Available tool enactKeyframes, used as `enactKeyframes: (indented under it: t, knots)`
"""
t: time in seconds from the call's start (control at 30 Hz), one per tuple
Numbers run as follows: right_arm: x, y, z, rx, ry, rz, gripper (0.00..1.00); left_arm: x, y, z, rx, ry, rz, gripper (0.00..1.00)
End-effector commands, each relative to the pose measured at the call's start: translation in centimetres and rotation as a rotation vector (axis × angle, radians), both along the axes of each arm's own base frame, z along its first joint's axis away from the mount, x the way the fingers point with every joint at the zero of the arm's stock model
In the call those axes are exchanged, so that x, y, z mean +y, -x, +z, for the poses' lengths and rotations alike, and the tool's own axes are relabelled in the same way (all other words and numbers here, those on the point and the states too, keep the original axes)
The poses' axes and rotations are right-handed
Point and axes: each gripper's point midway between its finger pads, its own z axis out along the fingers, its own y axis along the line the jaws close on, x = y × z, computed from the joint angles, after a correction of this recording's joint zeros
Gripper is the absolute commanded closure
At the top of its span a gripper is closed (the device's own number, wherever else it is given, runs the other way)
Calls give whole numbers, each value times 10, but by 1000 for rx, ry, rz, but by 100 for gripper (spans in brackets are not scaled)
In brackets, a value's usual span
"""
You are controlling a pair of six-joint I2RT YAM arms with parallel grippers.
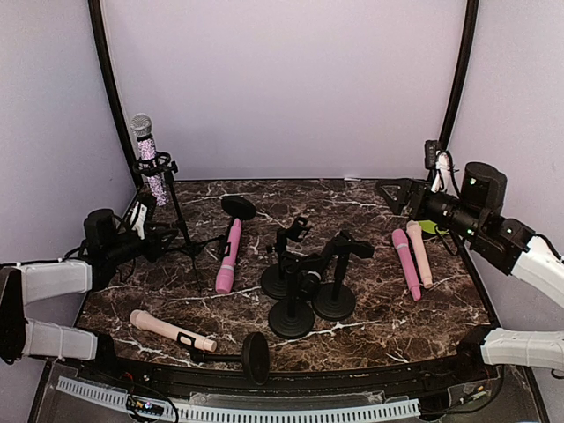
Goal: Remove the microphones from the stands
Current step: Unscrew the knob on the microphone stand.
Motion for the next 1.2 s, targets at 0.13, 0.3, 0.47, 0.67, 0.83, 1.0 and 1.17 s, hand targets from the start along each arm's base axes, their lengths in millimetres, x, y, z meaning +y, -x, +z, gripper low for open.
enactKeyframes:
  t: [0.13,0.3,0.47,0.67,0.83,1.0,1.17]
  knots:
    - [1,-1,24,-63,-29,6,1,4,-15,10,-30,-31,32,61]
    - [-1,-1,23,-60,-27,2,1,3,-18,11,-22,-25,31,61]
    - [-1,0,22,-60,-26,3,1,-1,-16,12,-22,-13,5,68]
    - [-1,0,22,-61,-24,3,1,-1,-18,5,18,-5,8,81]
    - [0,1,22,-60,-24,7,2,0,-20,2,34,-8,14,81]
    - [0,0,22,-60,-24,8,1,0,-20,0,40,-9,14,84]
    - [0,1,22,-60,-24,10,1,-1,-17,-1,40,-7,10,92]
